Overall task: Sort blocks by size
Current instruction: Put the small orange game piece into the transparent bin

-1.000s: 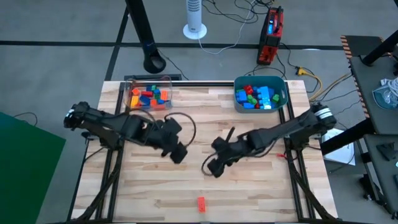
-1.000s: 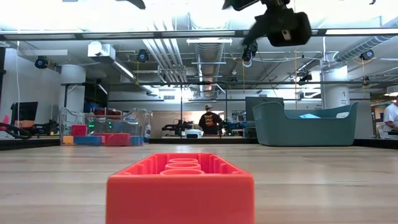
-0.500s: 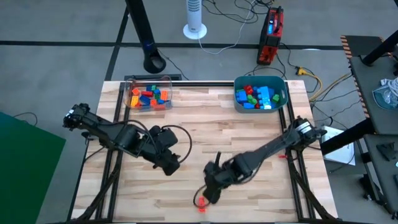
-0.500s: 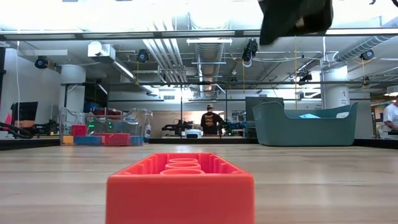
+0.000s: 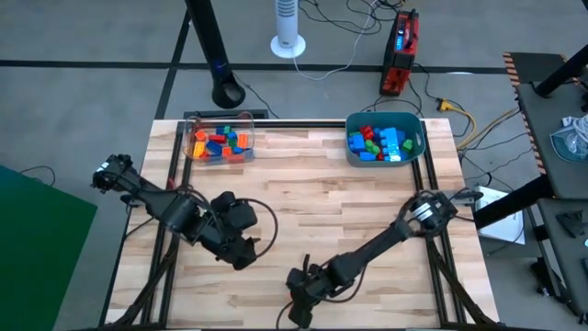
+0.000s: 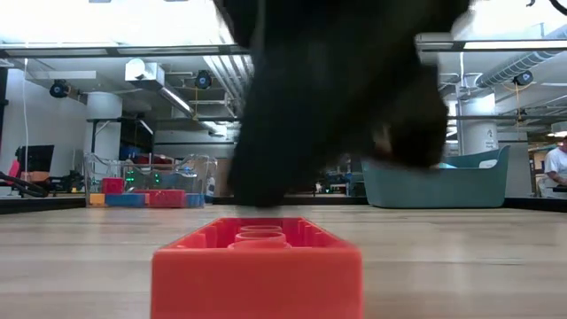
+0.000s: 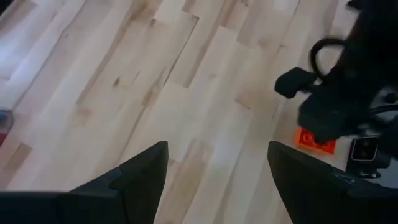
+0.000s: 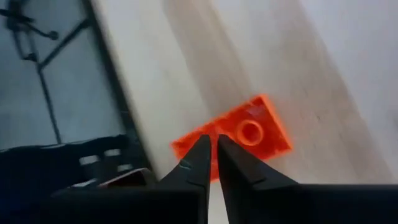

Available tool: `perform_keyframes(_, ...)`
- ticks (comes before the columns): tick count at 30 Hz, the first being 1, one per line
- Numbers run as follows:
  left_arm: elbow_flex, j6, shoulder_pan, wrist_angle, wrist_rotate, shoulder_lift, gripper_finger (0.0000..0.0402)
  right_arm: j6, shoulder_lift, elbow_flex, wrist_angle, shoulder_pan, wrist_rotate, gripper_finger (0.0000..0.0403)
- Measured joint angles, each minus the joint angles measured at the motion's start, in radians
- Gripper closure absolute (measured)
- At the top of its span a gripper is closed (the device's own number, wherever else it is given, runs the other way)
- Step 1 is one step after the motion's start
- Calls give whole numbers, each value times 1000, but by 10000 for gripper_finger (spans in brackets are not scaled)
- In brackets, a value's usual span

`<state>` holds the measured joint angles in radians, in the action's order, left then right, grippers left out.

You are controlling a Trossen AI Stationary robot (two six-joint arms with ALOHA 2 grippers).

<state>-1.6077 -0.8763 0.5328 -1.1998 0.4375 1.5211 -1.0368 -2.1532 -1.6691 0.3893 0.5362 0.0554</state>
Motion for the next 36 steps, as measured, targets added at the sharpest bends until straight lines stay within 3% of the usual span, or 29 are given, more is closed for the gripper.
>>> perform_keyframes(8, 0, -23, 12, 14, 19, 0, 139, -43, -30, -2, -10, -7, -22, 394)
perform_keyframes(13, 0, -24, 12, 23, 45, 0, 139, 8, -17, -2, 36, -68, -60, 394)
perform_keyframes(19, 0, -41, 12, 21, 128, -1, 139, 91, 32, -31, 224, -177, -8, 394)
perform_keyframes(25, 0, -45, 10, 16, 159, -1, 139, -24, 120, -104, 381, -216, 1, 386)
perform_keyframes(29, 0, -64, 17, 7, 157, -1, 139, -137, 120, -129, 457, -196, -12, 352)
perform_keyframes(36, 0, -72, 58, -6, 201, -30, 139, -232, 93, -125, 502, -175, -52, 249)
